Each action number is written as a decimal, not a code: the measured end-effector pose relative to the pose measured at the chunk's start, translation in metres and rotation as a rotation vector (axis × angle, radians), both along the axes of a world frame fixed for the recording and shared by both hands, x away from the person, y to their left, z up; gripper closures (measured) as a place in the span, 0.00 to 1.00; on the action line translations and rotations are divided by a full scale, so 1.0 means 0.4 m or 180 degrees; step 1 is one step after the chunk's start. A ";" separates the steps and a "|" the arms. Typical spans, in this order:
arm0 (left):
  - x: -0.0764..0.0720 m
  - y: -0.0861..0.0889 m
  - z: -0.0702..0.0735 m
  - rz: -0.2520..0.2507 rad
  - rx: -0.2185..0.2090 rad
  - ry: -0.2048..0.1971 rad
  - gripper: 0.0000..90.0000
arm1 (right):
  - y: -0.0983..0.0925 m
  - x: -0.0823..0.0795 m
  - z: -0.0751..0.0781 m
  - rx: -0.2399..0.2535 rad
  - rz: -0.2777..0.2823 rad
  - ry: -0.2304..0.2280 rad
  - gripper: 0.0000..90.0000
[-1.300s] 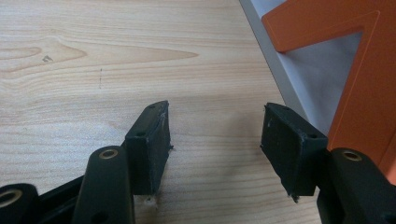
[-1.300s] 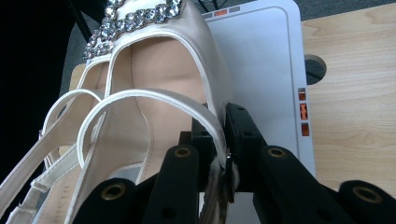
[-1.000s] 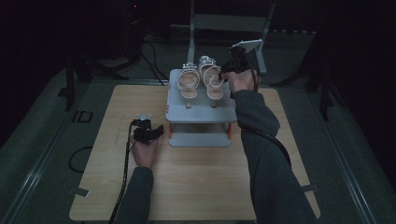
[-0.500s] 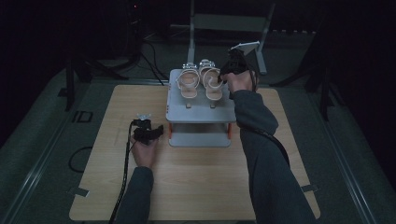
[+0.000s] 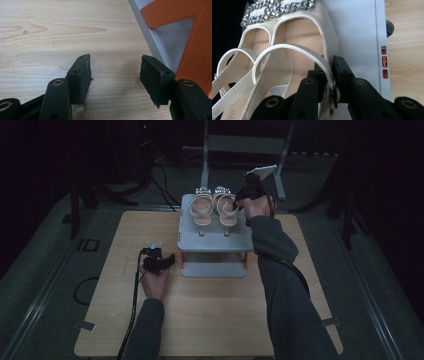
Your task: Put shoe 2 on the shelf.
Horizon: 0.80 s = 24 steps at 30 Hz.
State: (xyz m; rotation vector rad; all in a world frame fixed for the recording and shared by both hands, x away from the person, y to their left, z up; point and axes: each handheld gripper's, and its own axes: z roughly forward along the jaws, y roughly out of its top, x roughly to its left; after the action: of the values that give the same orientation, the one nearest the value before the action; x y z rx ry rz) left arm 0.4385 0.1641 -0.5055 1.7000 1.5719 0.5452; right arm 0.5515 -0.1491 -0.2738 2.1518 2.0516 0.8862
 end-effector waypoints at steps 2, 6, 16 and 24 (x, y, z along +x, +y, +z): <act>0.000 0.000 0.000 0.0000 0.0000 0.0000 0.47 | 0.002 0.000 0.000 -0.0020 0.0003 -0.0001 0.92; 0.000 0.000 0.000 -0.0001 0.0002 0.0000 0.47 | 0.001 0.001 -0.001 -0.0016 0.0010 0.0008 0.92; 0.000 -0.001 0.000 0.0002 0.0004 -0.0005 0.47 | 0.007 0.005 -0.006 -0.0047 0.0041 0.0031 0.91; 0.000 -0.001 0.000 0.0003 0.0005 -0.0006 0.47 | 0.005 0.007 -0.005 -0.0033 0.0161 0.0017 0.83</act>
State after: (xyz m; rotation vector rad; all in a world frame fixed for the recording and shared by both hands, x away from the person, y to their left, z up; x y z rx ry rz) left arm 0.4386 0.1639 -0.5056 1.6995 1.5716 0.5484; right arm 0.5545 -0.1470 -0.2758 2.1083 2.1172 0.8741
